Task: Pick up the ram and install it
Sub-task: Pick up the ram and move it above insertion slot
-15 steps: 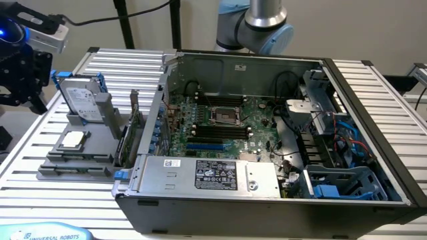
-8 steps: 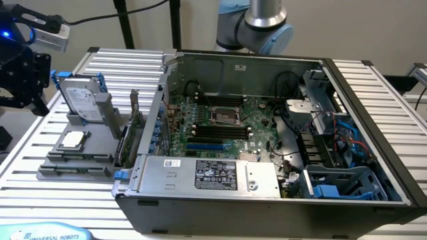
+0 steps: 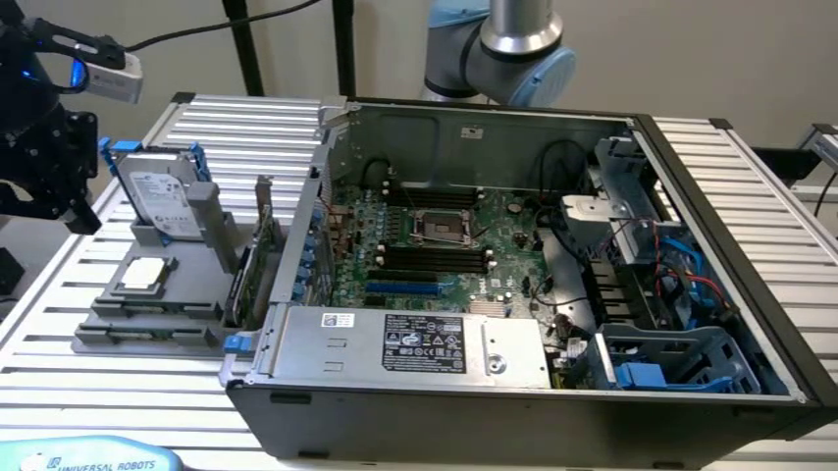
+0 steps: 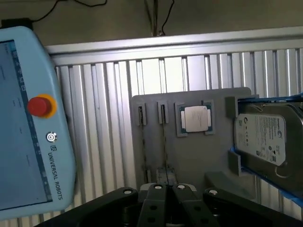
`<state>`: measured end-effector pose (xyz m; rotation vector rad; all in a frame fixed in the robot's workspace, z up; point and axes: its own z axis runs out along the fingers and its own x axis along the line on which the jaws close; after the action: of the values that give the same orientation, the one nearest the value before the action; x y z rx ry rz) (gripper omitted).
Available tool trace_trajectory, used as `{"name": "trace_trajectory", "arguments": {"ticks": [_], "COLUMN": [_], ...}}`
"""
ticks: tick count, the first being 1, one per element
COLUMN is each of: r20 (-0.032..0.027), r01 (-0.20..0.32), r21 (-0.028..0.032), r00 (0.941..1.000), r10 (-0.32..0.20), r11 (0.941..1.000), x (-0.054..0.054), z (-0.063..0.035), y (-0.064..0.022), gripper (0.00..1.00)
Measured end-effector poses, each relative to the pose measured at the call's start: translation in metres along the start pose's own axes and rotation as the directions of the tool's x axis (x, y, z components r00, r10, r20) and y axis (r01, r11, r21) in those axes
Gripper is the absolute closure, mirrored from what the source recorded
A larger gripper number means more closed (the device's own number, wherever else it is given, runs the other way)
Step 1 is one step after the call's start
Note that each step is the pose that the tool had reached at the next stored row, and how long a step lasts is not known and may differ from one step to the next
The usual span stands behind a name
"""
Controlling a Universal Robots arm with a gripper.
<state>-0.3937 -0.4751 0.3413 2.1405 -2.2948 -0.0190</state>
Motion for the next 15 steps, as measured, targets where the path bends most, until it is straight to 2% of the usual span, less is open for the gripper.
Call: {"name": "trace_trajectory", "arguments": {"ticks": [7,11,15], "r20": [-0.0069,-0.0095,-0.0095], "r01": [0.073,0.087,0.088], "r21": [-0.0002,-0.0015,-0.0061], "r00": [0.9973,0.9962,0.9960], "r10": [-0.073,-0.087,-0.088], "r11": [0.9973,0.9962,0.9961], "x": [0.000,0.001,0.004], "z": [0.0102,0.0146,0.0172], "y": [-0.0025,-0.0047,-0.0061], "gripper": [0.89,0.89,0.89]}}
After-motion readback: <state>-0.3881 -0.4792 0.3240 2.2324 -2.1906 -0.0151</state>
